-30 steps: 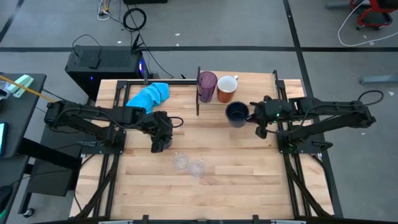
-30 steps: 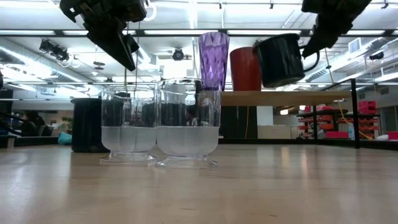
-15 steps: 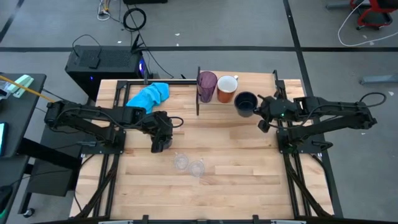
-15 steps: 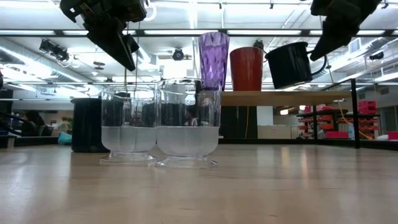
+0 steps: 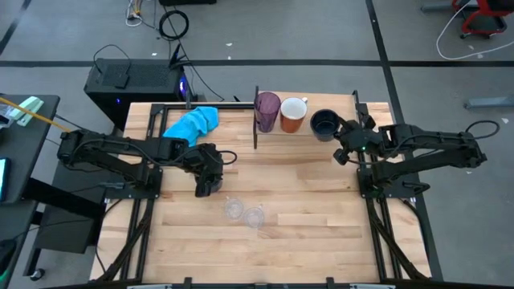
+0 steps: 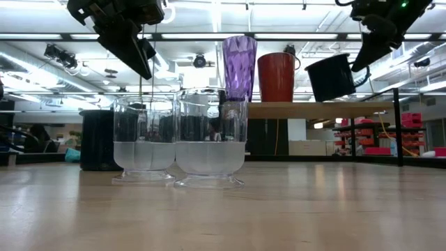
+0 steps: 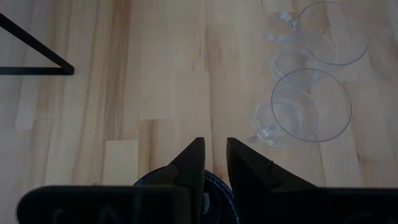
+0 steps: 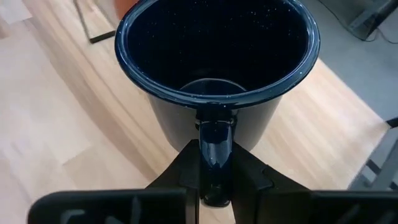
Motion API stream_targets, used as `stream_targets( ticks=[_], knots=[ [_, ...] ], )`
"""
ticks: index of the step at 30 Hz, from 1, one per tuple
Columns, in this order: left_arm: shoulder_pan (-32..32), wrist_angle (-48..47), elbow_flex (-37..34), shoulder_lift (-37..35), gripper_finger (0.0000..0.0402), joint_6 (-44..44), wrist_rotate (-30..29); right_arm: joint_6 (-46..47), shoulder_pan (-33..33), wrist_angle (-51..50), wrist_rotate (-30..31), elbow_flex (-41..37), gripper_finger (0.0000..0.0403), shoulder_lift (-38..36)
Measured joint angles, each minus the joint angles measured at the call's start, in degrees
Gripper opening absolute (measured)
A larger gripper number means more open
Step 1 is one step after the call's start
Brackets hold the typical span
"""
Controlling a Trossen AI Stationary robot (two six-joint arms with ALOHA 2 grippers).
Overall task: Stack small to large cups/mugs on shelf
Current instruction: Put the right black mug on the shelf
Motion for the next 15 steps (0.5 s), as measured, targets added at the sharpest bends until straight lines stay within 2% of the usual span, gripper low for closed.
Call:
stream_targets(
  ticks=[5, 10, 15],
  knots=[
    [0.00, 0.02, 0.00, 0.00, 0.0079, -0.02, 0.00, -3.99, -3.54, 2.33, -1.08, 0.00, 0.0054, -0.08],
    [0.00, 0.02, 0.00, 0.00, 0.0075, 0.00, -0.02, -8.70, -8.00, 7.95, -6.20, 0.02, 0.0054, 0.18],
    [0.00, 0.00, 0.00, 0.00, 0.0071, 0.00, -0.02, -9.91, -12.83, 9.07, -9.22, -1.10, 0.0054, 1.34]
  ],
)
